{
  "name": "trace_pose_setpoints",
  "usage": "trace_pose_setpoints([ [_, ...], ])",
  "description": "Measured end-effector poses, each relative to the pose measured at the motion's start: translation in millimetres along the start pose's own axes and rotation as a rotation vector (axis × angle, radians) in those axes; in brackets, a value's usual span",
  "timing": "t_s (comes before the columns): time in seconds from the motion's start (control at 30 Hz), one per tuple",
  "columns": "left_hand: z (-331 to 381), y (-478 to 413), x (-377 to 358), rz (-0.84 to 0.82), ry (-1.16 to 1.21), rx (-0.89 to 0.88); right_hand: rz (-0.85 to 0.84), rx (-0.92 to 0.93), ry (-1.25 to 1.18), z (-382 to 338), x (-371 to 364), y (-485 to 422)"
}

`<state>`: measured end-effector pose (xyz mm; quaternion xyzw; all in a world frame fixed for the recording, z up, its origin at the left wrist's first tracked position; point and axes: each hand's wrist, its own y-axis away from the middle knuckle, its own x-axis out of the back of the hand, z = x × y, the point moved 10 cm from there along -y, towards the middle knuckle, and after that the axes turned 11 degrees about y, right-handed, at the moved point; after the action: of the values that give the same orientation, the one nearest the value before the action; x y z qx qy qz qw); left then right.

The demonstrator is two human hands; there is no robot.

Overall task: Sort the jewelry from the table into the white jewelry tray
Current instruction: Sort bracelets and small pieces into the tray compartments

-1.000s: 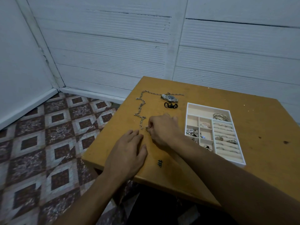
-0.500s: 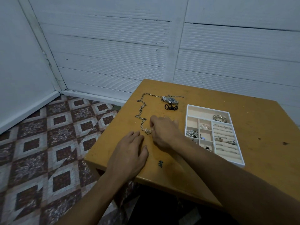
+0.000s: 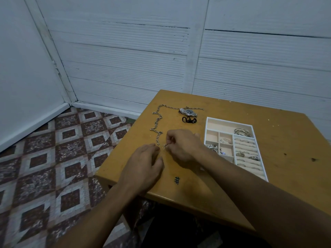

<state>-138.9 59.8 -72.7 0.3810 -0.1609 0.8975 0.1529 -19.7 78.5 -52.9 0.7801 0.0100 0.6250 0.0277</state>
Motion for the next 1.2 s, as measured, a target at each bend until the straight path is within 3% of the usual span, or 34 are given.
trace_pose_setpoints([
  [0.3, 26, -19, 13, 0.078, 0.162, 0.018, 0.061, 0.043, -0.124, 15, 47, 16],
  [0.57, 37, -34, 8, 0.154, 0.558, 0.112, 0.102, 0.067, -0.124, 29, 85, 31],
  [0.77, 55, -39, -8, 0.094, 0.915, 0.217, 0.12, 0.082, -0.109, 39, 102, 40],
  [1.2, 96, -45, -65, -0.136, 1.064, 0.244, 0.203, -0.018, -0.071, 74, 109, 55],
])
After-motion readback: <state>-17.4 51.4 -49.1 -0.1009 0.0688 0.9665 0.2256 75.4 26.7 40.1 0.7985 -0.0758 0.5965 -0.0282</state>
